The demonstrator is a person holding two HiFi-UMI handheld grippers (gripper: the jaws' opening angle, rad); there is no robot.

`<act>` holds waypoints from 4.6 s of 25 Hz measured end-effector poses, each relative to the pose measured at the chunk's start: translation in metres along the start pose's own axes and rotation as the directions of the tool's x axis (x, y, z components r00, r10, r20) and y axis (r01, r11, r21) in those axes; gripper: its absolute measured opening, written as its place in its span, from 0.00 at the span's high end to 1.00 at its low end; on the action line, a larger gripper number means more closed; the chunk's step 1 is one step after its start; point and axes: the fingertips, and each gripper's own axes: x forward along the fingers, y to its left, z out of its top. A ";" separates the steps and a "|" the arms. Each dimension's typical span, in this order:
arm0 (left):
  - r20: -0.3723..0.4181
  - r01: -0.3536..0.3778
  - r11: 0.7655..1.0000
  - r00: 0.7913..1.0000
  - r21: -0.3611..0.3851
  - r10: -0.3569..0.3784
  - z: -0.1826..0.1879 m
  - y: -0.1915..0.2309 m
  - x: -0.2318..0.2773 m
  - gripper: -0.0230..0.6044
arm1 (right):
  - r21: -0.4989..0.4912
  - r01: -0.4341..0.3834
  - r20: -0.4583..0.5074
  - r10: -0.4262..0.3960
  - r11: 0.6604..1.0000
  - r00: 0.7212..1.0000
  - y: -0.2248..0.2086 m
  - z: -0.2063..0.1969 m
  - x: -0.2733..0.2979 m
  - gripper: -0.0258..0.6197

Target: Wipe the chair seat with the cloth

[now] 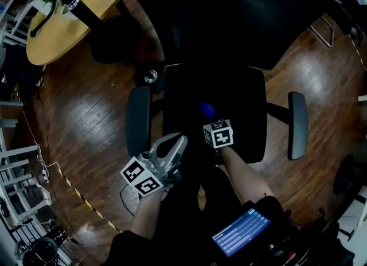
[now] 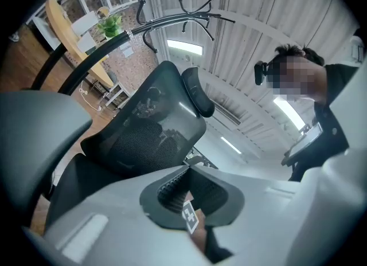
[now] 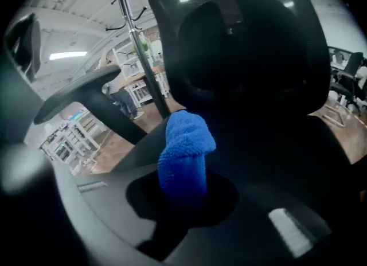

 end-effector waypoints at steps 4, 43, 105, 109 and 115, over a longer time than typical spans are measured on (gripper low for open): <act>0.024 -0.026 1.000 0.999 0.002 0.026 0.004 0.005 -0.014 0.96 | -0.041 -0.183 -0.051 0.181 0.982 0.982 0.085 -0.016 0.032 0.90; -0.063 0.088 0.996 0.994 0.023 -0.086 -0.015 -0.013 0.030 0.96 | 0.039 0.336 -0.127 -0.329 0.941 0.936 -0.149 -0.113 -0.116 0.90; -0.040 0.101 0.994 0.994 -0.033 -0.102 -0.012 0.003 0.037 0.96 | 0.021 0.161 -0.067 -0.159 0.987 0.985 -0.086 -0.023 -0.041 0.90; -0.018 0.099 0.994 0.995 -0.055 -0.100 -0.008 0.010 0.029 0.96 | -0.078 0.048 -0.063 -0.053 0.996 0.997 -0.054 0.045 0.032 0.90; 0.007 0.089 0.995 0.996 -0.055 -0.089 0.000 0.020 0.024 0.96 | -0.134 -0.057 -0.107 0.042 0.989 0.993 -0.009 0.105 0.107 0.90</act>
